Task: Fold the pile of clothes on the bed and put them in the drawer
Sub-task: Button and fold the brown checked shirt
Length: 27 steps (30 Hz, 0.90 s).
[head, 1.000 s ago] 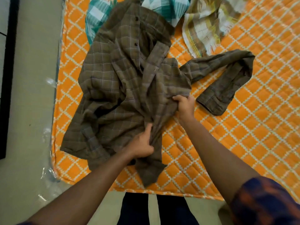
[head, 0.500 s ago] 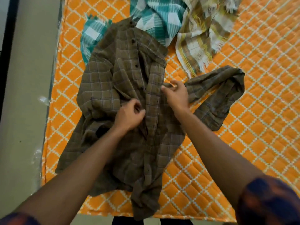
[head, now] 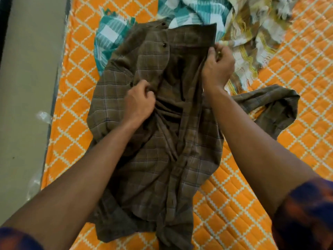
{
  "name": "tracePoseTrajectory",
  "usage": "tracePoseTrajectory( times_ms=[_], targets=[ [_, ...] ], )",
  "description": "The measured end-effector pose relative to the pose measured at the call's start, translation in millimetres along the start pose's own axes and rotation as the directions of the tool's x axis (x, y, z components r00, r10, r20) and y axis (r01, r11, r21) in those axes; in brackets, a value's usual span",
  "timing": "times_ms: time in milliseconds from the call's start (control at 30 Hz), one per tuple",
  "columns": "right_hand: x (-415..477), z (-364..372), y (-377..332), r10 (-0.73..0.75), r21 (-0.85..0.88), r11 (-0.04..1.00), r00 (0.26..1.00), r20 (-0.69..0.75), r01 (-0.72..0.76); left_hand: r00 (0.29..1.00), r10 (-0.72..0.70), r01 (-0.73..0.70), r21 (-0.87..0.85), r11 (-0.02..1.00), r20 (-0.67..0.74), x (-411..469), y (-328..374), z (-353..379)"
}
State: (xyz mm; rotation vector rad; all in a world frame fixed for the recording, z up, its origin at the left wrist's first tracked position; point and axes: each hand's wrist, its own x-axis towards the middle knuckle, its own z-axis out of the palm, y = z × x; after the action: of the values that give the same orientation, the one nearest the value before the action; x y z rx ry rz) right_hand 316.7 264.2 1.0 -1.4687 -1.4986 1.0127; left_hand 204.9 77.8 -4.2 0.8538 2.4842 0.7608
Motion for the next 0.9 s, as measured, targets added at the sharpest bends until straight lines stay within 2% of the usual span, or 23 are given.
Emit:
tracePoseTrajectory(
  times_ms=[67,100,133,167,200,233,267,300,400,467,500,567,633,667,733,800,900],
  targets=[
    [-6,19,-18,-0.049,0.120,0.992,0.994,0.097,0.037,0.984,0.033,-0.028,0.031,0.999,-0.175,3,-26,-29],
    [-18,30,-28,-0.003,0.174,0.984,0.973,0.232,-0.038,0.974,0.003,0.006,0.042,0.999,-0.225,2,-41,-43],
    [-33,41,-36,0.098,0.185,0.963,0.897,0.432,-0.195,0.967,-0.047,0.063,0.053,0.997,-0.252,1,-54,-54],
    [-50,49,-42,0.204,0.096,0.937,0.748,0.632,-0.337,0.961,-0.087,0.109,0.070,0.992,-0.263,-2,-64,-62],
    [-67,55,-44,0.282,-0.066,0.927,0.570,0.772,-0.369,0.959,-0.089,0.118,0.093,0.989,-0.271,-5,-70,-66],
    [-82,59,-40,0.320,-0.187,0.930,0.444,0.837,-0.318,0.958,-0.051,0.089,0.123,0.988,-0.283,-10,-73,-69],
    [-93,61,-32,0.333,-0.237,0.934,0.416,0.846,-0.266,0.956,0.013,0.037,0.163,0.986,-0.293,-16,-71,-69],
    [-102,58,-22,0.310,-0.218,0.946,0.471,0.826,-0.240,0.953,0.089,-0.025,0.217,0.976,-0.289,-24,-66,-65],
    [-117,28,-4,0.088,0.039,0.990,0.810,0.580,-0.135,0.942,0.261,-0.189,0.311,0.931,-0.209,-74,-50,-42],
    [-136,-12,8,0.018,0.079,0.996,0.947,0.322,-0.046,0.963,0.228,-0.184,0.266,0.946,-0.145,-122,-55,-23],
    [-154,-39,21,0.075,0.038,0.996,0.974,0.215,-0.085,0.978,0.142,-0.104,0.233,0.967,-0.151,-149,-64,-18],
    [-191,-95,59,0.255,-0.050,0.967,0.963,0.083,-0.251,0.979,-0.080,0.112,0.171,0.979,-0.185,-201,-89,-11],
    [-233,-142,91,0.440,-0.205,0.886,0.893,0.094,-0.415,0.957,-0.237,0.268,0.190,0.945,-0.169,-249,-111,-15],
    [-253,-159,99,0.515,-0.277,0.841,0.844,0.150,-0.464,0.949,-0.280,0.308,0.234,0.922,-0.143,-270,-120,-17],
    [-287,-183,103,0.569,-0.370,0.813,0.750,0.336,-0.451,0.933,-0.347,0.360,0.322,0.876,-0.098,-304,-138,-26],
    [-304,-189,100,0.571,-0.401,0.818,0.662,0.485,-0.412,0.918,-0.390,0.391,0.324,0.862,-0.070,-309,-153,-37],
    [-309,-182,94,0.537,-0.481,0.831,0.630,0.561,-0.280,0.954,-0.299,0.286,0.269,0.920,0.010,-293,-169,-50]
  ],
)
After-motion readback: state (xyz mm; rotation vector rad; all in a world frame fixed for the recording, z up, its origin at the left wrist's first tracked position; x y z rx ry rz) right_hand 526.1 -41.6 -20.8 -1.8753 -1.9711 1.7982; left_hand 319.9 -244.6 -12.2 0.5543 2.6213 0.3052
